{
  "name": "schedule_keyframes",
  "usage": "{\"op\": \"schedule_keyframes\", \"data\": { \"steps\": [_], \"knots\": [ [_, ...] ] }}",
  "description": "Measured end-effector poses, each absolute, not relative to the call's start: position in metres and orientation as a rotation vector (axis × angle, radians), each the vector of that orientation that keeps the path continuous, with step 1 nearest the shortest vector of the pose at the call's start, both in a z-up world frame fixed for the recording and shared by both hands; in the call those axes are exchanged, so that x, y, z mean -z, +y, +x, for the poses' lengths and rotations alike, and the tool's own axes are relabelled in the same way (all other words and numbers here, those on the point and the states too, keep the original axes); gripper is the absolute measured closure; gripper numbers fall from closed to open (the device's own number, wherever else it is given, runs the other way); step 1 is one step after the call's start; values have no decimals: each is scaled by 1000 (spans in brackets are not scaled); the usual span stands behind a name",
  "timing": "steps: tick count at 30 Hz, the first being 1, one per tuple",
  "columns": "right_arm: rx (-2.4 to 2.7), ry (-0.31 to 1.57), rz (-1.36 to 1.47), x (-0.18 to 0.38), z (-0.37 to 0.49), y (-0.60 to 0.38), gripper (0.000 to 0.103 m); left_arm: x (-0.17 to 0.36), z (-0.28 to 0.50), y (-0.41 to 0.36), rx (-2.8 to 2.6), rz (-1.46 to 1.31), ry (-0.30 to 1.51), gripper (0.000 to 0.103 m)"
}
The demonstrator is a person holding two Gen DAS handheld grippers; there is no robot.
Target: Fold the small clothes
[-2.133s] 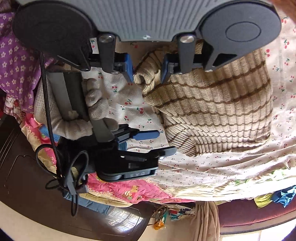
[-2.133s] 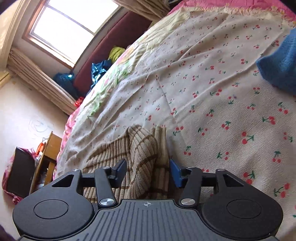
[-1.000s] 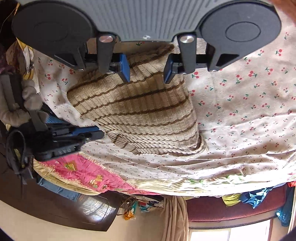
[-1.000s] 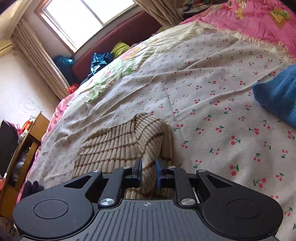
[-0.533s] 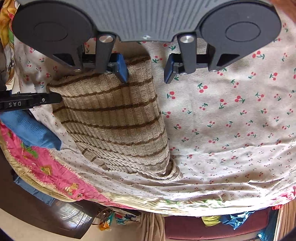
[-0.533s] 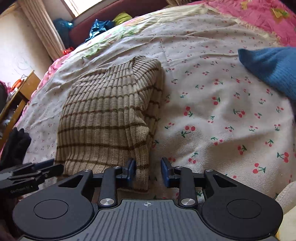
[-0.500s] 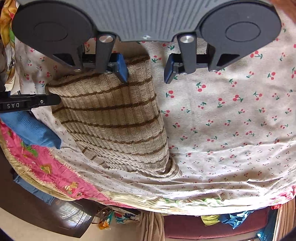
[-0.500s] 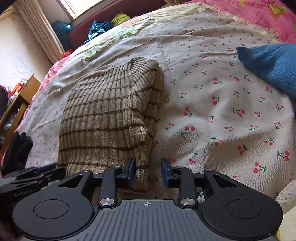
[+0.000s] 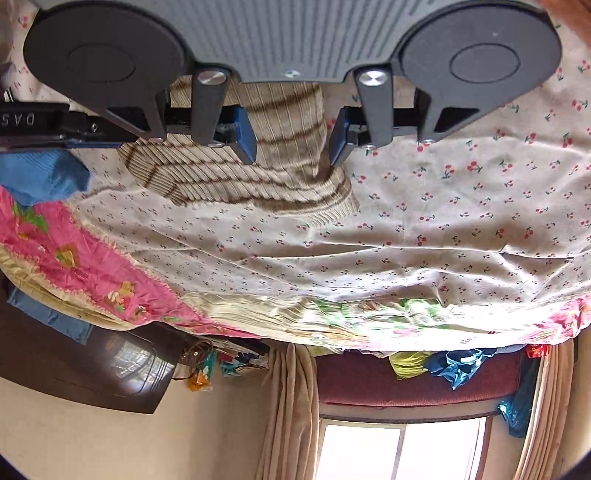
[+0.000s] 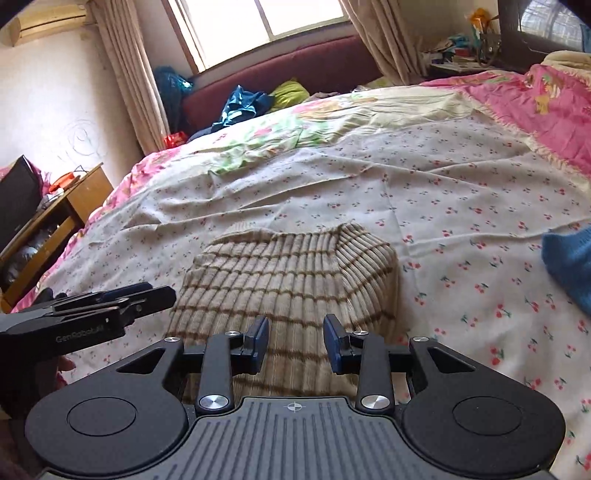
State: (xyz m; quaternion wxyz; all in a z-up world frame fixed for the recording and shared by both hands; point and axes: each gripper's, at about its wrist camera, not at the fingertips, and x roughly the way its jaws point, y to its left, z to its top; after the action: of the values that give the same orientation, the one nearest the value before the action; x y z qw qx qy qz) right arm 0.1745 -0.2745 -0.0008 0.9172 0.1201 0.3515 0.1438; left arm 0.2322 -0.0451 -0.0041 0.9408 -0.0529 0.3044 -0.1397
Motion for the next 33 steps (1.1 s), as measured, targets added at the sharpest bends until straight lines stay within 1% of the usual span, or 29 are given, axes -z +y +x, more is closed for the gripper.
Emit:
{"op": "schedule_keyframes", "data": {
  "steps": [2,4,6,8,11,14,17,20,22,24,27,30,32,33],
  "knots": [
    [-322,736,242,9,191,-267,71,10,256,-44,264,-97,637,47],
    [-308,771,239,21,200,-262,70,26,286,-43,229,-73,709,47],
    [-322,774,263,29,200,-265,70,43,310,-37,203,-78,751,44],
    [-327,773,287,32,198,-269,70,49,323,-29,174,-94,753,39],
    [-326,781,282,31,193,-270,70,44,325,-27,163,-105,737,39],
    [-308,783,272,21,187,-269,70,35,306,-27,142,-66,716,39],
    [-290,768,290,11,176,-272,70,25,273,-18,140,-97,712,40],
    [-268,736,323,2,139,-279,68,20,228,-17,164,-100,729,40],
    [-259,740,322,4,129,-279,66,21,201,-20,174,-94,746,40],
    [-183,816,282,21,114,-273,66,27,180,-24,170,-101,784,40],
    [-156,858,270,32,111,-270,66,36,163,-27,157,-94,874,40],
    [-135,824,290,17,98,-268,66,31,139,-27,154,-93,865,40],
    [-148,791,323,5,85,-267,62,22,125,-28,163,-105,849,40],
    [-148,784,327,2,80,-266,62,18,120,-29,165,-103,839,40]
  ]
}}
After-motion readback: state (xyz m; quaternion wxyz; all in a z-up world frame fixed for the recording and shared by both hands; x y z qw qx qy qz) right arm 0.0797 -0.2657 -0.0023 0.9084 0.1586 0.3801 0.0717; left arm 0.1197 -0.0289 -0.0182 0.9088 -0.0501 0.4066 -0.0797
